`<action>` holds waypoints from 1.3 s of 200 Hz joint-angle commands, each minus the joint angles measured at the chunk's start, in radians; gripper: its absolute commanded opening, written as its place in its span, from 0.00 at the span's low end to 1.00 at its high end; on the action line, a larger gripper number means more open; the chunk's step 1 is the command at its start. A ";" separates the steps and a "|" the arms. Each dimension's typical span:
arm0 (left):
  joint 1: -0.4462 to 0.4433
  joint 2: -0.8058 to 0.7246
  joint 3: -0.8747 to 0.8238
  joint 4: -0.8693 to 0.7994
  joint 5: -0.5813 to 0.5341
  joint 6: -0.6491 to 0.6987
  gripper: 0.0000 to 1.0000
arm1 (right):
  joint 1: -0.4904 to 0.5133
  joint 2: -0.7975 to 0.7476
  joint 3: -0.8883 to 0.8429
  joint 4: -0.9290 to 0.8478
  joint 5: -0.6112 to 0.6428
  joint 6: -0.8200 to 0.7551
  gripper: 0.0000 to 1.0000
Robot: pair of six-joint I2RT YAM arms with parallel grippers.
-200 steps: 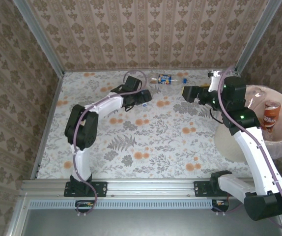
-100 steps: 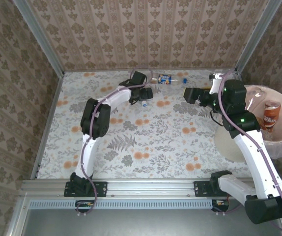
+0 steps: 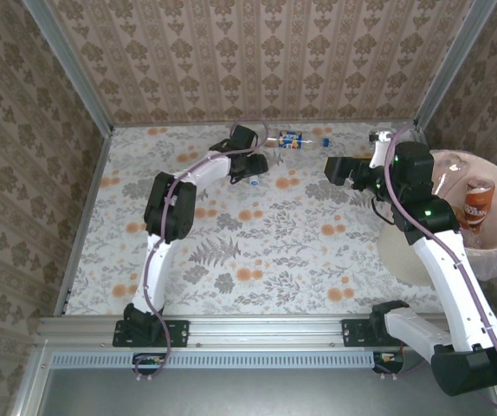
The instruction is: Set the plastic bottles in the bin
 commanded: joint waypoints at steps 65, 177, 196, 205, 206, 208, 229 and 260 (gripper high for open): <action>-0.015 -0.290 -0.307 0.126 -0.008 0.083 0.25 | 0.009 -0.026 -0.042 -0.002 0.005 0.021 1.00; -0.194 -0.673 -0.631 0.329 0.042 0.269 0.00 | 0.043 0.003 -0.101 0.112 -0.043 0.120 1.00; -0.209 -0.719 -0.675 0.397 0.115 0.280 0.00 | 0.044 0.009 -0.111 0.141 -0.078 0.133 1.00; -0.209 -0.740 -0.698 0.437 0.154 0.280 0.00 | 0.044 0.014 -0.114 0.157 -0.105 0.137 1.00; -0.209 -0.743 -0.701 0.439 0.160 0.281 0.00 | 0.043 0.016 -0.115 0.159 -0.107 0.139 1.00; -0.212 -0.747 -0.705 0.449 0.169 0.280 0.00 | 0.044 0.016 -0.116 0.162 -0.113 0.140 1.00; -0.213 -0.770 -0.710 0.478 0.263 0.286 0.00 | 0.047 0.026 -0.127 0.205 -0.147 0.162 1.00; -0.218 -0.780 -0.684 0.481 0.406 0.293 0.00 | 0.048 0.037 -0.143 0.284 -0.198 0.211 1.00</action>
